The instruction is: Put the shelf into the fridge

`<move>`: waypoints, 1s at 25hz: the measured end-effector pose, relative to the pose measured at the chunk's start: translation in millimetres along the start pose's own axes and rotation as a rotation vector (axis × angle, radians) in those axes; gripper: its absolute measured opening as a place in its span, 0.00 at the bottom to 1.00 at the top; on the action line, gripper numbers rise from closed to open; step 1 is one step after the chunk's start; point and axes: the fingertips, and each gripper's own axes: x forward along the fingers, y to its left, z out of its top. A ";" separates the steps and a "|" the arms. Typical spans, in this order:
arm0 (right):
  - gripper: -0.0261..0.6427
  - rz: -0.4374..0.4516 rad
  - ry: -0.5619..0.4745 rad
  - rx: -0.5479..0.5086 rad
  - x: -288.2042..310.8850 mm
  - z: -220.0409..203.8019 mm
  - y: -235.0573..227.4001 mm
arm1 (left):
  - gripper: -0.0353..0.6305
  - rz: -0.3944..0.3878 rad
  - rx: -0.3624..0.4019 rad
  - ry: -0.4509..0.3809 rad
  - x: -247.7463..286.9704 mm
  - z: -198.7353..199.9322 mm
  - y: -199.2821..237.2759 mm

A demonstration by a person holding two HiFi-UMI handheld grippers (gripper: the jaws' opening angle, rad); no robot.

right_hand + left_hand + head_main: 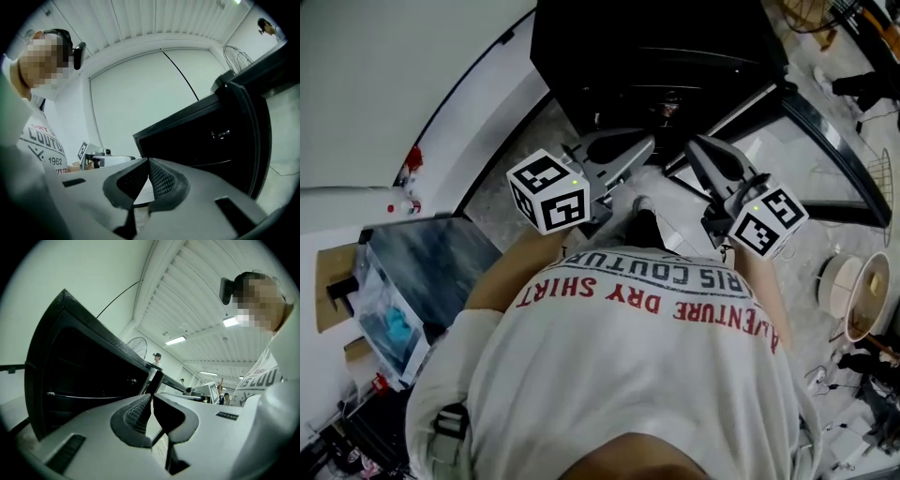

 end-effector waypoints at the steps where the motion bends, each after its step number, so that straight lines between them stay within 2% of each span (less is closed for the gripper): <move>1: 0.08 0.003 -0.013 -0.010 -2.9 4.2 3.7 | 0.11 -0.003 0.007 -0.003 -1.3 1.9 -3.7; 4: 0.07 0.001 -0.048 -0.043 -12.7 15.0 13.8 | 0.11 -0.011 0.024 -0.011 -4.0 5.3 -15.0; 13: 0.07 0.007 -0.047 -0.046 -13.7 22.6 18.3 | 0.11 -0.016 0.068 -0.036 -7.3 22.4 -29.8; 17: 0.07 0.013 -0.044 -0.048 -10.1 22.0 17.8 | 0.11 -0.008 0.059 -0.042 -6.7 24.3 -26.9; 21: 0.07 0.023 -0.047 -0.050 -6.0 24.3 18.8 | 0.11 -0.002 0.006 -0.055 -7.2 24.5 -22.5; 25: 0.07 0.030 -0.056 -0.062 -3.0 29.7 19.4 | 0.11 -0.006 0.012 -0.052 -4.8 26.7 -23.1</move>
